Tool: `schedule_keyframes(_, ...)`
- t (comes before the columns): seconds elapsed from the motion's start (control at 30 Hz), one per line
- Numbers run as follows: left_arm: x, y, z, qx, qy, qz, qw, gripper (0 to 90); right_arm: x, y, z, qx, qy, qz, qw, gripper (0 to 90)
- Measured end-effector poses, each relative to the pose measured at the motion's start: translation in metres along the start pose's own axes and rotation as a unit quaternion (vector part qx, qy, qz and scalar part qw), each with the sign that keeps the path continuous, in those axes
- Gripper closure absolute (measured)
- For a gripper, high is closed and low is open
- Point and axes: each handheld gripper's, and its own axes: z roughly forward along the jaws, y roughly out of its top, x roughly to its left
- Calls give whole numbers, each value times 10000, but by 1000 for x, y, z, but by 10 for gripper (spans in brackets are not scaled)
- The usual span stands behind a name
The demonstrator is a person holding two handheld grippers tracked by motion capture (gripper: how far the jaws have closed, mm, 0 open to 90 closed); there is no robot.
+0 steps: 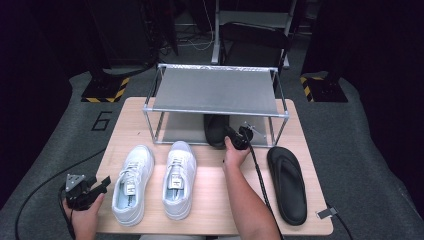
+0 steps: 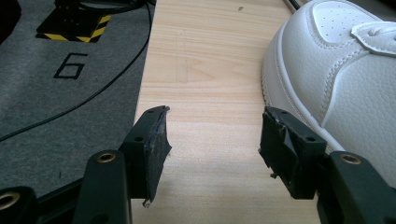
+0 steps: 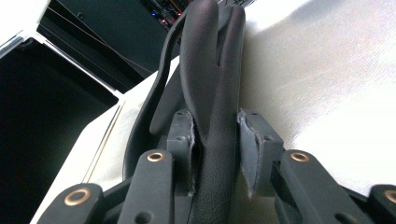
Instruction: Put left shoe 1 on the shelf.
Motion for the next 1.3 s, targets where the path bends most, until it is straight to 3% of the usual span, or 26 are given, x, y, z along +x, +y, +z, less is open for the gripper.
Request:
schedule_keyframes(0.03, 0, 0, 0, 16, 0, 7, 10000, 412, 2, 0, -1, 61, -38, 147, 9999, 670)
schedule_keyframes(0.07, 1, 0, 0, 28, 5, 20, 10000, 412, 0, -1, 0, 4, 8, 50, 10000, 669)
schedule_keyframes(0.27, 1, 0, 0, 20, 0, 23, 10000, 412, 2, -3, 2, 44, -136, 150, 9998, 655)
schedule_keyframes(0.33, 1, 0, 0, 26, 1, 24, 10000, 412, 3, -2, 2, 97, -238, 145, 9996, 584)
schedule_keyframes(0.4, 1, 0, 0, -4, -7, 9, 10000, 412, 2, -1, 0, 22, -231, 27, 9997, 491)
schedule_keyframes(0.53, 0, -1, 0, -86, 20, -13, 10000, 412, 3, -1, -5, 8, -218, -342, 9992, 450)
schedule_keyframes(0.63, 0, 0, -1, -14, 6, 6, 10000, 412, 2, -2, -9, 91, -321, -286, 9990, 433)
schedule_keyframes(0.7, -1, 0, -1, -30, 15, -6, 10000, 412, 0, -2, -13, -37, -314, -391, 9987, 428)
schedule_keyframes(0.77, -2, 0, 0, -77, 1, -22, 10000, 412, 1, -1, -15, 7, -352, -386, 9986, 416)
schedule_keyframes(0.8, -2, 1, -1, 27, -11, 23, 10000, 412, 0, -1, -17, -1, -370, -455, 9983, 415)
schedule_keyframes(1.07, -3, 1, -1, -43, -18, -1, 10000, 412, 7, -6, -44, -38, -377, -557, 9977, 402)
schedule_keyframes(1.13, -4, 1, 0, -82, 0, 23, 10000, 412, 10, -7, -53, -27, -320, -740, 9967, 398)
schedule_keyframes(1.3, -5, 2, -2, -37, -10, 22, 10000, 412, 20, -13, -79, 125, -192, -946, 9952, 360)
